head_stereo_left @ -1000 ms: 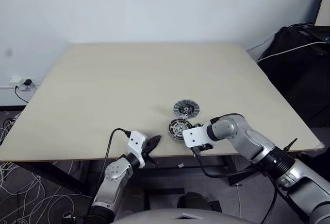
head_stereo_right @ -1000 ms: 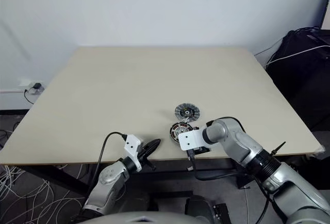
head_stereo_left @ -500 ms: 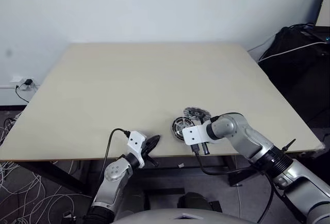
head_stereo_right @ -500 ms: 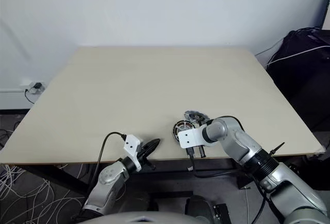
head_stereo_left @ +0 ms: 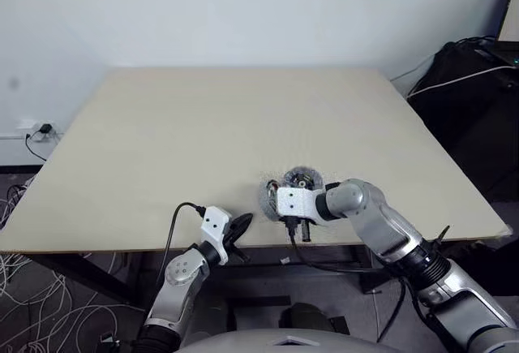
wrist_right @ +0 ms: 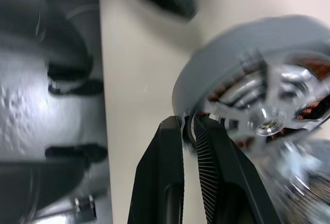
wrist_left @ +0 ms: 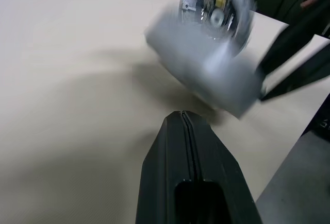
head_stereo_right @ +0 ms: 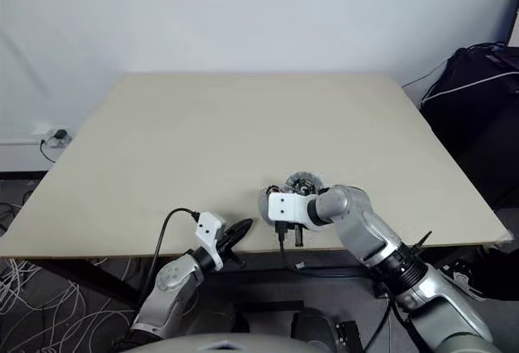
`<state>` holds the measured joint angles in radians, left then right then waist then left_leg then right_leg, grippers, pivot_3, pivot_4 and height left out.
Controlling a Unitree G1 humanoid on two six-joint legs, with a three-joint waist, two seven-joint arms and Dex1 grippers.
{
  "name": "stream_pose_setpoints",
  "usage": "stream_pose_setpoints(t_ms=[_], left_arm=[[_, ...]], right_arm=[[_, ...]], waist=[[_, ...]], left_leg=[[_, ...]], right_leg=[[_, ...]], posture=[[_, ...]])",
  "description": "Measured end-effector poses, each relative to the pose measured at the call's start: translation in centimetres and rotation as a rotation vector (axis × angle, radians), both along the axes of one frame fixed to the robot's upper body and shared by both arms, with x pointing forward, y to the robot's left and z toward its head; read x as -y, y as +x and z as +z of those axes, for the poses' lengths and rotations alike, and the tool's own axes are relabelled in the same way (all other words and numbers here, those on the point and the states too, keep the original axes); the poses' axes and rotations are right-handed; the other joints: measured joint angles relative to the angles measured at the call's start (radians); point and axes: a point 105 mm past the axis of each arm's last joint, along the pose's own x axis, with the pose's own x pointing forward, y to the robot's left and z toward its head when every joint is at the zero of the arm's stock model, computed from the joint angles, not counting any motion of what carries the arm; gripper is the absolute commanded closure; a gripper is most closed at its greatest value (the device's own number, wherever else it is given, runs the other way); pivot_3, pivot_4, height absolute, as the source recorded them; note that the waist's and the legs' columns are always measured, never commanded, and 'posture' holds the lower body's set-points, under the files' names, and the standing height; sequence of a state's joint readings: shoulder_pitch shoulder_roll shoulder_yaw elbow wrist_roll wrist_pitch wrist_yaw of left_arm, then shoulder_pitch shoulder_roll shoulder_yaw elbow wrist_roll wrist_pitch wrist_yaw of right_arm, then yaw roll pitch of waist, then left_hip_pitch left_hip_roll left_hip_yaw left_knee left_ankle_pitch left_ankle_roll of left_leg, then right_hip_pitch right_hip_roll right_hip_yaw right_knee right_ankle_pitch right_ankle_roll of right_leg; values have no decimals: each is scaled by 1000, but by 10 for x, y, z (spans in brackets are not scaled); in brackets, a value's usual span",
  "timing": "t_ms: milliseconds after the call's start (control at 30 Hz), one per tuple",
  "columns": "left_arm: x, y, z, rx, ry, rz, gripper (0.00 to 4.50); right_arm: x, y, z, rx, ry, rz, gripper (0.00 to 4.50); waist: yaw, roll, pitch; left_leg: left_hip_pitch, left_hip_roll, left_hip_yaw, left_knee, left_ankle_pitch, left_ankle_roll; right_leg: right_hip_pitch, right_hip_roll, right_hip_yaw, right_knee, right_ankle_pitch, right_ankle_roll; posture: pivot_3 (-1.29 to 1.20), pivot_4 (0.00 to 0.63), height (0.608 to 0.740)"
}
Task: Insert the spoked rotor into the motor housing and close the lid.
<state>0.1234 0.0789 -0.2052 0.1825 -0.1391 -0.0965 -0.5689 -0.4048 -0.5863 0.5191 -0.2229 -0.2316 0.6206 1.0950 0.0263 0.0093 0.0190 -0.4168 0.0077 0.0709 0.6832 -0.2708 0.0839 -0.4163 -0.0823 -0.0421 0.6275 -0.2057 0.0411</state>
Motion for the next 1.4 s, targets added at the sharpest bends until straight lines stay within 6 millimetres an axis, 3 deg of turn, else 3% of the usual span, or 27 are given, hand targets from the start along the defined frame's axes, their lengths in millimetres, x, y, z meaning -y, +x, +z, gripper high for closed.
stream_pose_setpoints(t_ms=[100, 567, 1400], left_arm=[[0, 0, 0, 0, 0, 0, 4500], [1, 0, -1, -7, -3, -4, 4500], [1, 2, 2, -4, -19, -5, 4500]], right_arm=[[-3, -6, 8, -58, 42, -63, 4368], [4, -24, 8, -227, 69, -187, 4368], [-32, 12, -14, -248, 151, -351, 4368]], waist=[[2, 0, 0], [1, 0, 0], [-8, 0, 0]], left_leg=[[0, 0, 0, 0, 0, 0], [-2, 0, 0, -1, 0, 0], [-3, -1, 0, -1, 0, 0]], right_leg=[[-1, 0, 0, 0, 0, 0], [-2, -1, 0, 0, 0, 0], [-3, -1, 0, 0, 0, 0]], posture=[[0, 0, 740], [0, 0, 740], [0, 0, 740]])
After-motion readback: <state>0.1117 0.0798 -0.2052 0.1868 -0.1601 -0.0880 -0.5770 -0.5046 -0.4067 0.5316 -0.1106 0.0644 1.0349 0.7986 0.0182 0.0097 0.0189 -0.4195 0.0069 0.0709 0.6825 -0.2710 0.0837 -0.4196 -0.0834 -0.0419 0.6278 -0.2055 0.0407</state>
